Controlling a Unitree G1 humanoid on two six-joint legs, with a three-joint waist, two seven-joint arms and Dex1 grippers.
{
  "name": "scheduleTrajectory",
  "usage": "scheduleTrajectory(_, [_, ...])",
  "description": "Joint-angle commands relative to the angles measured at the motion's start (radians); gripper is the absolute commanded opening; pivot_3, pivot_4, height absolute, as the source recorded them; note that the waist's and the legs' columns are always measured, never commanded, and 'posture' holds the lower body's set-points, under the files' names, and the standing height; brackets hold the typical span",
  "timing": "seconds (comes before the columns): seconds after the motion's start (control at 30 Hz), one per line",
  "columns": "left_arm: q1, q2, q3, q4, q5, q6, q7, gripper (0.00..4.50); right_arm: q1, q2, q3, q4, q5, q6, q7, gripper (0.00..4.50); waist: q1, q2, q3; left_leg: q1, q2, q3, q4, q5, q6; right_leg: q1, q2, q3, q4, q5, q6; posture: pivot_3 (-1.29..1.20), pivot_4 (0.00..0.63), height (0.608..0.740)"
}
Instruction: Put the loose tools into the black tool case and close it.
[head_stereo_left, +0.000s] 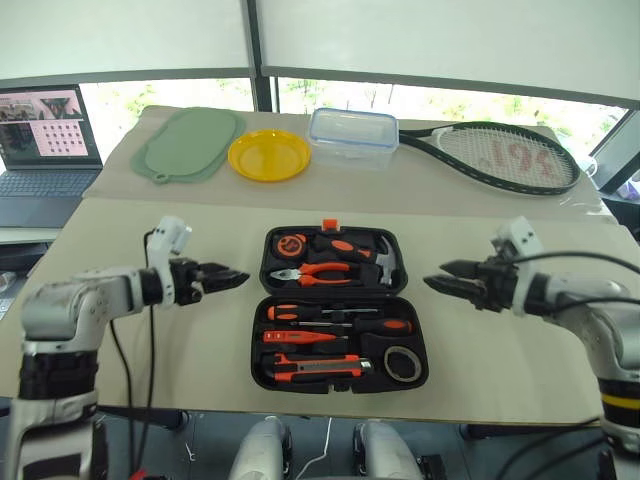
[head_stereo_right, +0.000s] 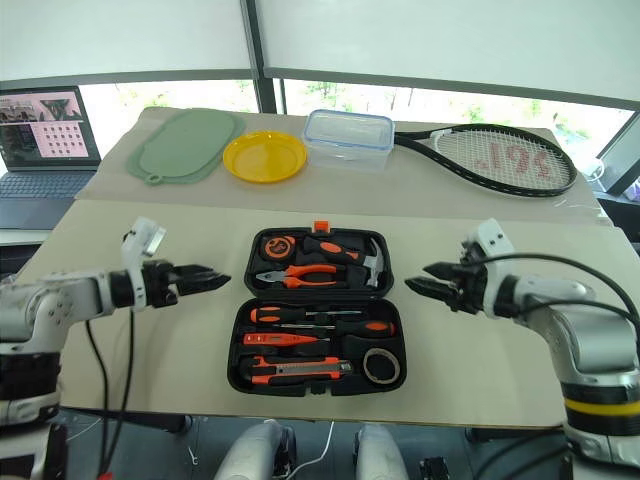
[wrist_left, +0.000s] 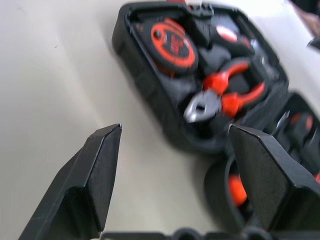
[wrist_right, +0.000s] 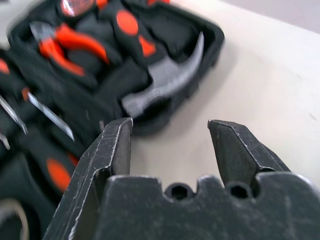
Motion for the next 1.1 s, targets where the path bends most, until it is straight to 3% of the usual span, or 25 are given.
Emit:
scheduleTrajectory(0.03, [-0.074,-0.048,0.002,0.061,0.010,0.030,0.085,3.68,-0.086,0.039,0.062,0.077,-0.019,0.034,-0.042,2.86,0.000,0.000,0.000,0.000,0.000,0.000,0.001,0.000,0.000,0.000,0.000,0.000,0.000,0.000,0.000,0.00,0.150,0.738])
scheduleTrajectory(0.1, [-0.083,-0.054,-0.019,0.080,0.024,0.014,0.099,3.68,-0.113,0.050,0.097,0.110,-0.036,0.027,-0.047,2.86,-0.002,0.000,0.000,-0.004,0.000,0.000,0.000,0.000,0.000,-0.003,0.000,0.000,0.000,0.000,0.000,0.00,0.150,0.738])
scheduleTrajectory(0.23, [-0.081,-0.055,-0.060,0.086,0.035,-0.009,0.098,2.70,-0.155,0.070,0.138,0.173,-0.062,0.019,-0.063,2.86,-0.005,0.000,0.000,-0.004,0.000,0.000,0.000,0.000,0.000,-0.003,0.000,-0.001,-0.001,0.000,0.000,0.00,0.150,0.738])
scheduleTrajectory(0.27, [-0.081,-0.057,-0.064,0.086,0.036,-0.011,0.097,2.17,-0.159,0.070,0.142,0.180,-0.066,0.017,-0.062,2.86,-0.005,0.000,0.000,-0.004,0.000,0.000,0.000,0.000,0.000,-0.003,0.000,-0.001,-0.001,0.000,0.000,0.00,0.150,0.738])
scheduleTrajectory(0.33, [-0.082,-0.060,-0.067,0.088,0.036,-0.014,0.099,1.53,-0.162,0.070,0.142,0.184,-0.068,0.019,-0.061,2.86,-0.004,0.000,0.000,-0.004,0.000,0.000,0.000,0.000,0.000,-0.003,-0.001,-0.001,-0.001,0.000,0.000,0.00,0.150,0.738])
scheduleTrajectory(0.47, [-0.062,-0.058,-0.104,0.065,0.047,-0.030,0.098,0.03,-0.163,0.067,0.113,0.182,-0.051,0.042,-0.064,1.81,-0.004,0.000,0.000,-0.004,0.000,-0.001,0.000,0.000,0.000,-0.002,-0.001,-0.001,-0.001,0.000,0.000,0.00,0.150,0.738])
scheduleTrajectory(0.63, [-0.058,-0.065,-0.106,0.061,0.043,-0.033,0.105,0.00,-0.153,0.063,0.111,0.161,-0.043,0.047,-0.058,0.06,-0.004,0.000,0.000,-0.003,0.000,-0.001,0.000,0.000,0.000,-0.002,-0.001,-0.001,0.000,0.000,0.000,0.00,0.150,0.738])
scheduleTrajectory(0.87, [-0.043,-0.087,-0.092,-0.028,-0.002,-0.081,0.064,0.00,-0.180,0.091,0.094,0.125,-0.032,0.018,-0.072,0.02,-0.004,0.000,0.000,-0.003,0.001,-0.001,0.000,0.000,0.000,-0.002,-0.001,-0.001,0.000,0.000,0.000,0.00,0.150,0.738])
scheduleTrajectory(1.1, [-0.054,-0.149,-0.087,-0.138,0.068,-0.379,0.074,0.00,-0.205,0.135,0.056,0.071,-0.084,-0.134,-0.143,0.02,0.001,0.000,0.001,-0.007,0.000,-0.001,0.001,0.000,0.000,-0.005,-0.002,-0.001,-0.001,0.001,0.000,0.00,0.150,0.738])
